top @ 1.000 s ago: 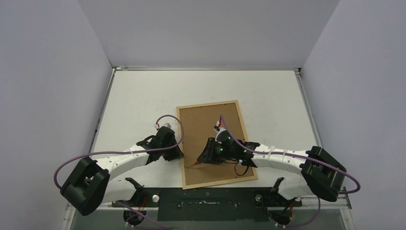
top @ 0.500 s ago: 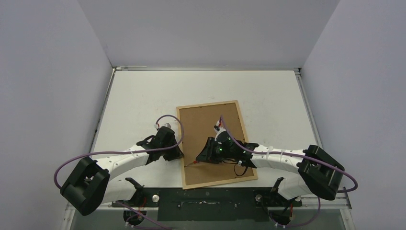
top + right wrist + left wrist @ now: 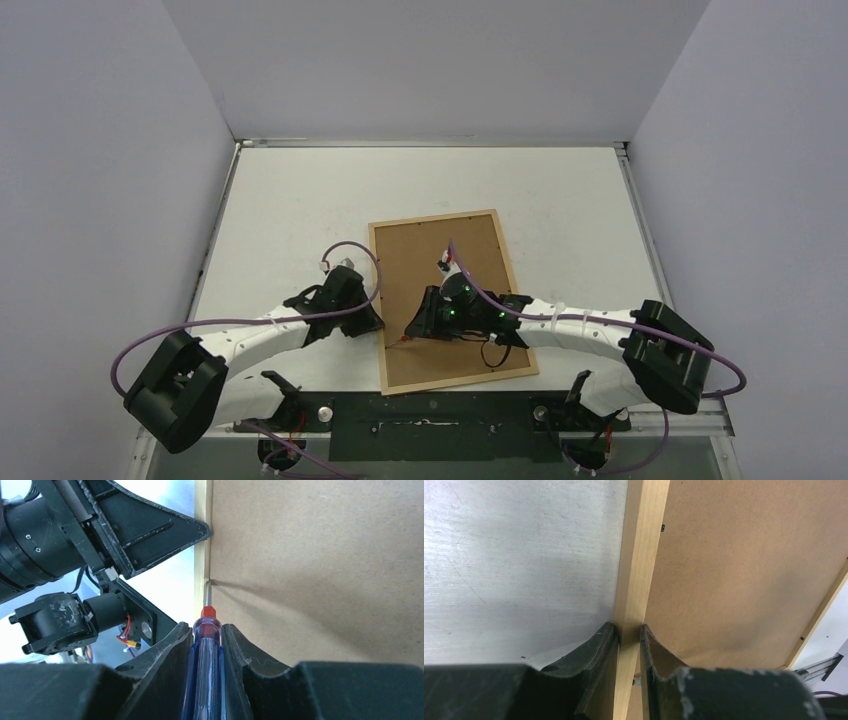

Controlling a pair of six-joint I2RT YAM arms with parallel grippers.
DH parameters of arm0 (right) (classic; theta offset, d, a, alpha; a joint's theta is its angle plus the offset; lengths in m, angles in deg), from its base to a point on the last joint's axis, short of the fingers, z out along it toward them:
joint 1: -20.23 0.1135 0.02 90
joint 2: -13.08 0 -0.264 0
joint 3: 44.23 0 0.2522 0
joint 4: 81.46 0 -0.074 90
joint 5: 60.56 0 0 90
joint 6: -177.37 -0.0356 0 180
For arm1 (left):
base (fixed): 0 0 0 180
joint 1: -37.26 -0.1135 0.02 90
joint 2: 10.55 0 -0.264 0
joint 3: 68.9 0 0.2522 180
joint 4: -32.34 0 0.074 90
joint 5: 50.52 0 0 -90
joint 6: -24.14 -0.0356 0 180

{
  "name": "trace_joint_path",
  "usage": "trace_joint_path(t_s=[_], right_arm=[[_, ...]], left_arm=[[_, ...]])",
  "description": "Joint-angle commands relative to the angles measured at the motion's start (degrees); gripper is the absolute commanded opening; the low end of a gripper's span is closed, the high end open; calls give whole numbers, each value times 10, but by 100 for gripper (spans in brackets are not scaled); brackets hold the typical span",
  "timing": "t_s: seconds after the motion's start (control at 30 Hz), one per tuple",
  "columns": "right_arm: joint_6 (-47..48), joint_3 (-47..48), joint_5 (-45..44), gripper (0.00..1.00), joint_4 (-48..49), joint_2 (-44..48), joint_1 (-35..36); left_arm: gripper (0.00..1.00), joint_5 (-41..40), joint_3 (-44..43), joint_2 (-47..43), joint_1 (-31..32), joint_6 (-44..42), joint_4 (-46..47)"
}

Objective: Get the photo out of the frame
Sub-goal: Release the photo frame item from the photo frame.

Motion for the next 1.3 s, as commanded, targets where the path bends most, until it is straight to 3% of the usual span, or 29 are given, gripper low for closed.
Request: trace_joint_path(t_s=[0.0,0.3,0.7,1.0,1.27], right_arm=[[40,63,-67,0,-86,-9,47],[83,197,-198,0,-198,-55,138],[110,361,-245,0,-279,-152,205],[113,413,-226,0,-285,-173,213],[107,392,-221,0,-298,-98,189]], left_arm=[[0,16,15,-9,5,51,60],[0,-2,37,-11,10,103,97],[0,-20,39,-30,12,102,71],[0,-27,42,-41,13,100,61],[0,-34,29,-54,13,63,20]])
